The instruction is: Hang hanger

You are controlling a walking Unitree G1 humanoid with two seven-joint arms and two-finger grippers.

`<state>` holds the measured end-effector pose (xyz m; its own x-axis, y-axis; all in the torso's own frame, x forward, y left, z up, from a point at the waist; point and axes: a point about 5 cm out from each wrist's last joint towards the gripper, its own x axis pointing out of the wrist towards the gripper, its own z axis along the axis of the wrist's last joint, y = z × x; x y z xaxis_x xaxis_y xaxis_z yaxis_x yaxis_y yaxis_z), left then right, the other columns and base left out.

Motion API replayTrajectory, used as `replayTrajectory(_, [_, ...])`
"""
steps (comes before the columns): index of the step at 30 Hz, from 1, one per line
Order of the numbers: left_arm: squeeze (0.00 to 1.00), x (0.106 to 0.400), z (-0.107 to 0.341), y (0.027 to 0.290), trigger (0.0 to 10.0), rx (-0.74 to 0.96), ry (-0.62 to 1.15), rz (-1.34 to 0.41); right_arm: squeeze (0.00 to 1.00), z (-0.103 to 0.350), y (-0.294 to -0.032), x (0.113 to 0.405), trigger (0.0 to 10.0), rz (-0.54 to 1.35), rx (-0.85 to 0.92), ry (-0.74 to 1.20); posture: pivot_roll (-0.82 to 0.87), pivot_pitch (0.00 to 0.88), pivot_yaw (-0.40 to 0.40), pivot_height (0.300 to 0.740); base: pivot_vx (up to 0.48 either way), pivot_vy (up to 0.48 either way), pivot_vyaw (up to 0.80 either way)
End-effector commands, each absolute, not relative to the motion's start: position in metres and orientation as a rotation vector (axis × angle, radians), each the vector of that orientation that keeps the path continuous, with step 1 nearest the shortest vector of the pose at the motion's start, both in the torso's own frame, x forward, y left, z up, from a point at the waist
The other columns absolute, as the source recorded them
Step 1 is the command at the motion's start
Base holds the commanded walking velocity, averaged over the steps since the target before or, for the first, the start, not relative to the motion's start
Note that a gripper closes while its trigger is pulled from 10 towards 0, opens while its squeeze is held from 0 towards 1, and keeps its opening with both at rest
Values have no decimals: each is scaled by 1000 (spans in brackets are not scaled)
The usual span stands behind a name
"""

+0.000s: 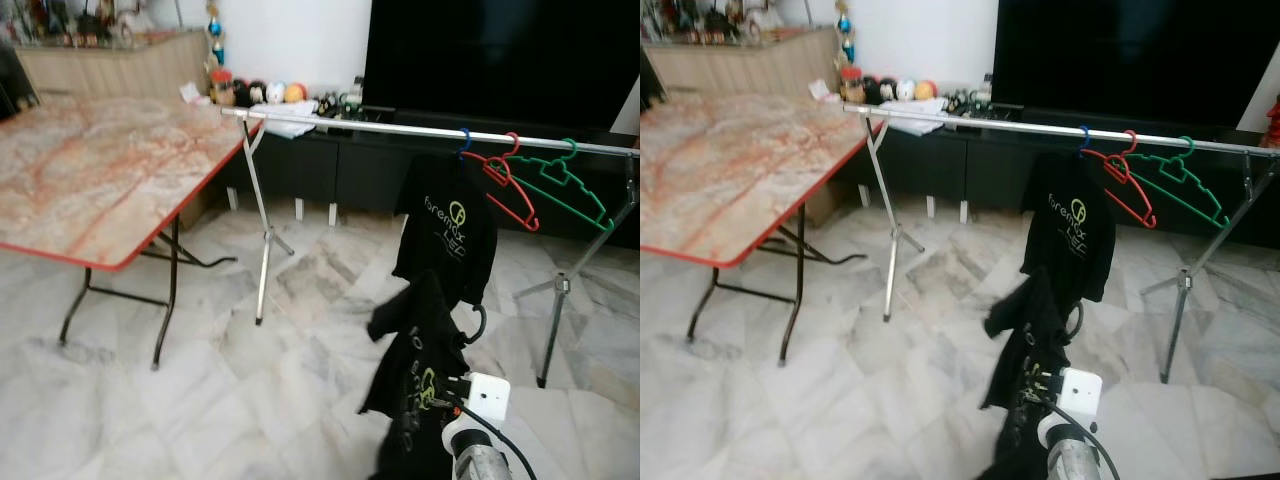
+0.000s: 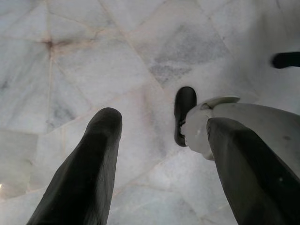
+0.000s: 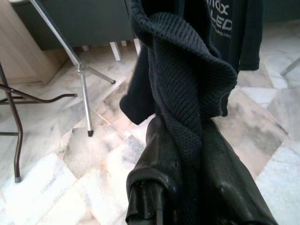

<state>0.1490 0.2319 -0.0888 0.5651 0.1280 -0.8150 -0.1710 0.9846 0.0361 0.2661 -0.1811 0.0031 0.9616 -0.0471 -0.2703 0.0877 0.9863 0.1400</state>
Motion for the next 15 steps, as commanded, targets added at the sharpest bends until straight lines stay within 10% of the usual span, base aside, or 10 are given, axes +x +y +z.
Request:
replayTrajectory(1, [0, 150, -88, 237, 10000, -46, 957, 193, 0, 8, -180, 270, 10000, -64, 151, 247, 38, 47, -13, 740, 0, 412, 0])
replayTrajectory(15, [0, 147, -88, 240, 10000, -41, 961, 192, 0, 9, -179, 272, 10000, -62, 158, 245, 39, 46, -11, 740, 0, 402, 0])
